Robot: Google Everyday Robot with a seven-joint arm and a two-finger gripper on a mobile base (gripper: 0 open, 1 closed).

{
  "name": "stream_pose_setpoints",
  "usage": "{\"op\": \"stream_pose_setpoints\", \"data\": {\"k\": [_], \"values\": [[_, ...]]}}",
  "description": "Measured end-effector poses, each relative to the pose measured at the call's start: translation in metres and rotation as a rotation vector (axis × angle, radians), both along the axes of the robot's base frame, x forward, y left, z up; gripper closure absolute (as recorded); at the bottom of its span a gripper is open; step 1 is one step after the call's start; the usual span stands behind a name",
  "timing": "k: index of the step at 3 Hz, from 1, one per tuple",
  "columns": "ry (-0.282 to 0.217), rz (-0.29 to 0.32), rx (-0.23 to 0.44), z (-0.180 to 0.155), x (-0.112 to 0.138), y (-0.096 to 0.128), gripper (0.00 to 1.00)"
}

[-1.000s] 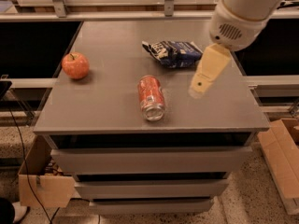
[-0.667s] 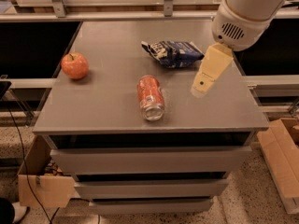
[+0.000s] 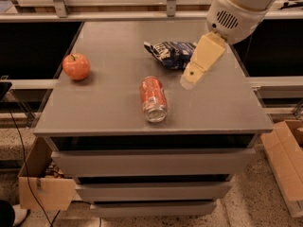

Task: Place coke can upright

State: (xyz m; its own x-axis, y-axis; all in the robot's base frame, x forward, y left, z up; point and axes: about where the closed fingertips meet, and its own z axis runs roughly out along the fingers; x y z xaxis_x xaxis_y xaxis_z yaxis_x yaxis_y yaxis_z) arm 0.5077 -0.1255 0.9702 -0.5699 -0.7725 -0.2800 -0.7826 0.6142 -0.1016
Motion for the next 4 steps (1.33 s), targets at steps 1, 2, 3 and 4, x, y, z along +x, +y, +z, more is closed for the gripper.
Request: {"op": "stream_pose_setpoints", "data": {"k": [1,2,3,4], "values": [[0.033,-0.032,0.045,0.0,0.002,0.029,0.0],[0.063,-0.1,0.051,-0.011,0.005,0.064,0.0],[0.107,-0.2,0.02,-0.038,0.008,0.095,0.0],[0.171,-0.309,0.006,-0.069,0.01,0.117,0.0]]}}
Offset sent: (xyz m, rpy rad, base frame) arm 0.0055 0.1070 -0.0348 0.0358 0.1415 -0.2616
